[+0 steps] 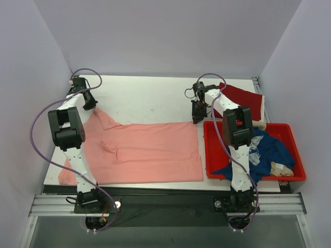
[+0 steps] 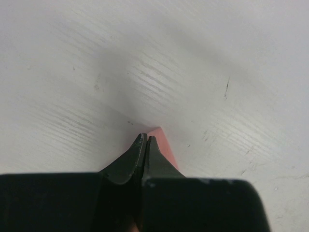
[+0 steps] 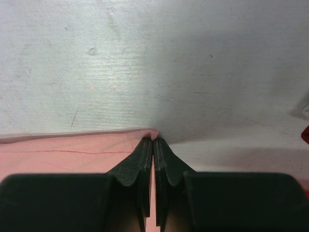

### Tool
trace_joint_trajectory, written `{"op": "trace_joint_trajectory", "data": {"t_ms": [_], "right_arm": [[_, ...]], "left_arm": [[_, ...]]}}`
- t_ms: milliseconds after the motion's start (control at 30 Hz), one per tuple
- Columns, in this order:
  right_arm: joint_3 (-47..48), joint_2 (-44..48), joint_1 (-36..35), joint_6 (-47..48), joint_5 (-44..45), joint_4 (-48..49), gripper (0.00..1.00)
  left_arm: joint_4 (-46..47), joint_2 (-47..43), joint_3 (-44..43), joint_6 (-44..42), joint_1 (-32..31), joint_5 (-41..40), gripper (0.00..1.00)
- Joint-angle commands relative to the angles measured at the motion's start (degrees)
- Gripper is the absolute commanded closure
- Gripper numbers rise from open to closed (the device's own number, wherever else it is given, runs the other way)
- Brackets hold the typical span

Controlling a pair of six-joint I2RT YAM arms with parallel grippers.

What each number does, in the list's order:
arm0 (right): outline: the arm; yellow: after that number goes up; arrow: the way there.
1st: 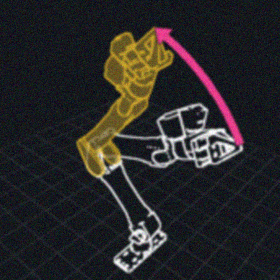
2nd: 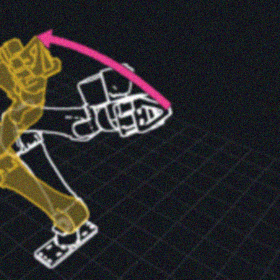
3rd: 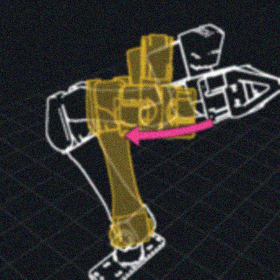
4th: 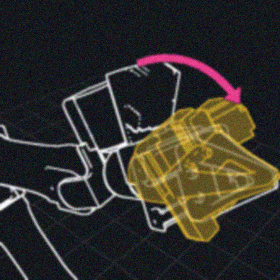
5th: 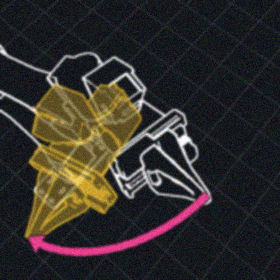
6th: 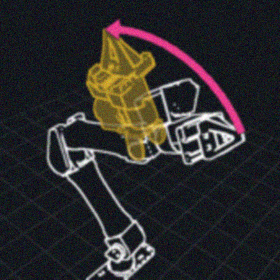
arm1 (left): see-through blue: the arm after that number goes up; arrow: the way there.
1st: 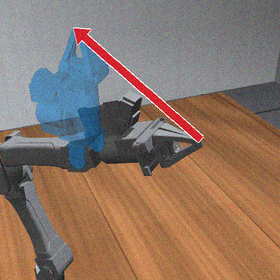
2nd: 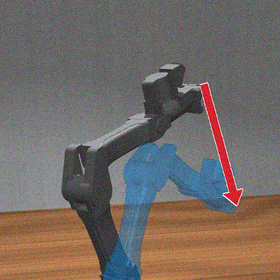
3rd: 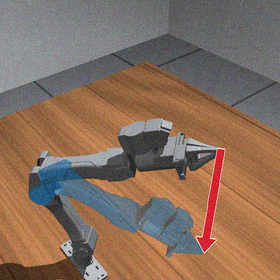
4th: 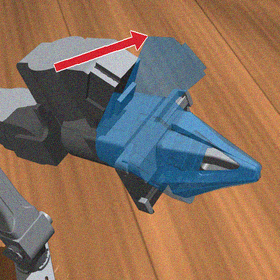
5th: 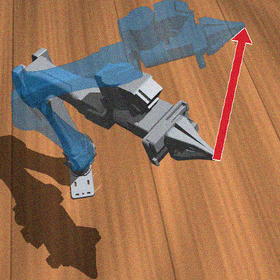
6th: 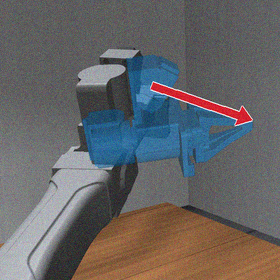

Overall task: Fold and stack the t-shirts
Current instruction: Grap the side of the flattened tshirt furthest away from the robot with both arms

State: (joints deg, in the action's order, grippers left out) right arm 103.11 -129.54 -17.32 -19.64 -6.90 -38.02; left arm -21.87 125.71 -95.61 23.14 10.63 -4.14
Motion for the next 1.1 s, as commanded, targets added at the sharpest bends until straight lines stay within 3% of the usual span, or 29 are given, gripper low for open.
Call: {"op": "trace_joint_trajectory", "data": {"t_ms": [0,233,500,700,800,1067], "right_arm": [[1.0,0.5,-0.2,-0.9,0.5,-3.9,1.0],[4.6,0.2,-0.2,-1.8,2.9,-4.0,1.0],[14.6,-3.3,0.4,-3.1,5.6,-5.0,1.0],[22.9,-5.6,1.3,-3.9,4.7,-5.5,1.0],[24.6,-5.2,1.2,-2.1,2.7,-5.2,1.0],[15.7,2.3,-0.3,0.7,0.0,-1.3,1.0]], "left_arm": [[-0.5,-1.1,-2.4,-1.1,0.4,0.7,1.0],[-3.8,0.9,-9.3,-2.1,0.4,3.5,1.0],[-10.8,7.6,-27.4,-1.8,0.4,7.1,1.0],[-11.2,6.3,-30.2,0.9,1.1,10.1,1.0],[-12.6,3.1,-28.4,0.8,1.1,10.5,1.0],[-8.5,-14.7,-3.4,2.4,3.6,12.2,1.0]]}}
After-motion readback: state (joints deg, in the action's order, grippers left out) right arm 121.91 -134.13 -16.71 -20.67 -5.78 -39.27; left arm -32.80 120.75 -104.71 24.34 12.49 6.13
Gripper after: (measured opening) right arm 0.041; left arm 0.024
